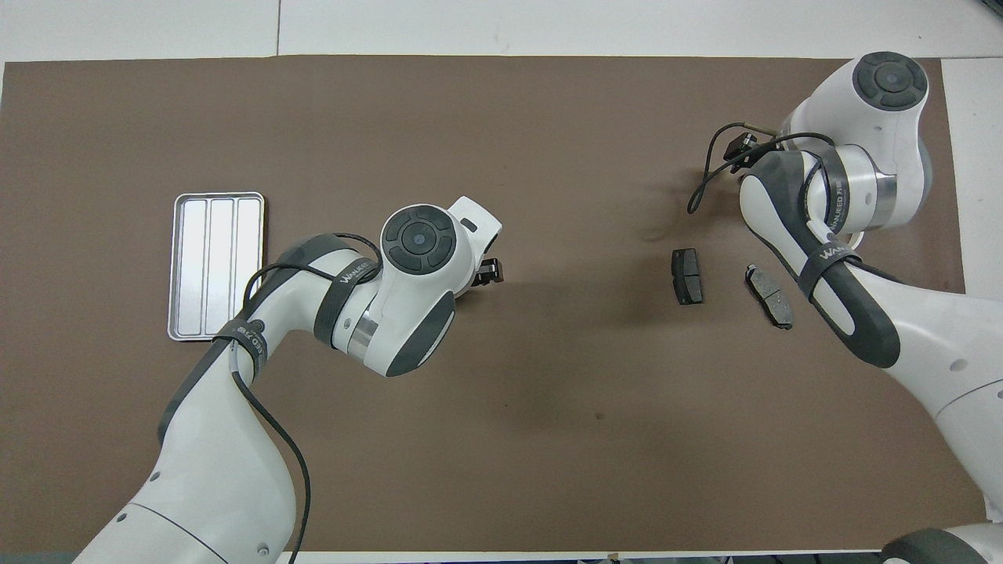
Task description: Pick bearing gear from pile to tray
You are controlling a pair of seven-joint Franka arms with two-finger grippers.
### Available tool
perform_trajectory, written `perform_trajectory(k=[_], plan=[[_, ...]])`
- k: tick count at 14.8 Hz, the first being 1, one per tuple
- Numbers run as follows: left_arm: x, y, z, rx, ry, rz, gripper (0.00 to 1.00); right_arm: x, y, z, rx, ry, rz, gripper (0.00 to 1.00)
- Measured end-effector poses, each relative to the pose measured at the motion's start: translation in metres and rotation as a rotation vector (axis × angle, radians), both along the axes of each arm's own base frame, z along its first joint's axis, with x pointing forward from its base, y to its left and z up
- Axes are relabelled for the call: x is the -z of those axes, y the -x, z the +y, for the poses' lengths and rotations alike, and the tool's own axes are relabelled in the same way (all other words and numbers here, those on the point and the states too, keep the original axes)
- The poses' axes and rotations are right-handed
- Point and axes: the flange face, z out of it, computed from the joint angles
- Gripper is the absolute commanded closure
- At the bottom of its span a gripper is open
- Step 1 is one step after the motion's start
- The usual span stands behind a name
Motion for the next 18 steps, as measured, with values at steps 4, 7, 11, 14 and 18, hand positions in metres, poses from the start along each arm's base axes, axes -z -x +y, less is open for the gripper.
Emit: perform_trajectory(k=[4, 7, 11, 14, 18], plan=[[0.011, 0.018, -0.008, 0.008, -0.017, 0.023, 0.00, 0.016, -0.003, 0.000, -0.003, -0.004, -0.015, 0.22], [0.012, 0.017, -0.006, 0.005, -0.019, 0.023, 0.21, 0.015, -0.004, 0.001, -0.004, -0.005, -0.018, 0.48], [0.010, 0.008, 0.002, -0.008, -0.010, 0.004, 0.32, 0.011, -0.005, 0.006, -0.008, -0.012, -0.026, 0.81], [0.010, 0.004, 0.007, -0.016, -0.005, -0.004, 0.55, 0.009, -0.005, 0.006, -0.001, -0.020, -0.028, 1.00], [0.010, 0.005, 0.007, -0.027, -0.001, -0.009, 1.00, 0.009, -0.005, 0.006, -0.001, -0.019, -0.026, 1.00]])
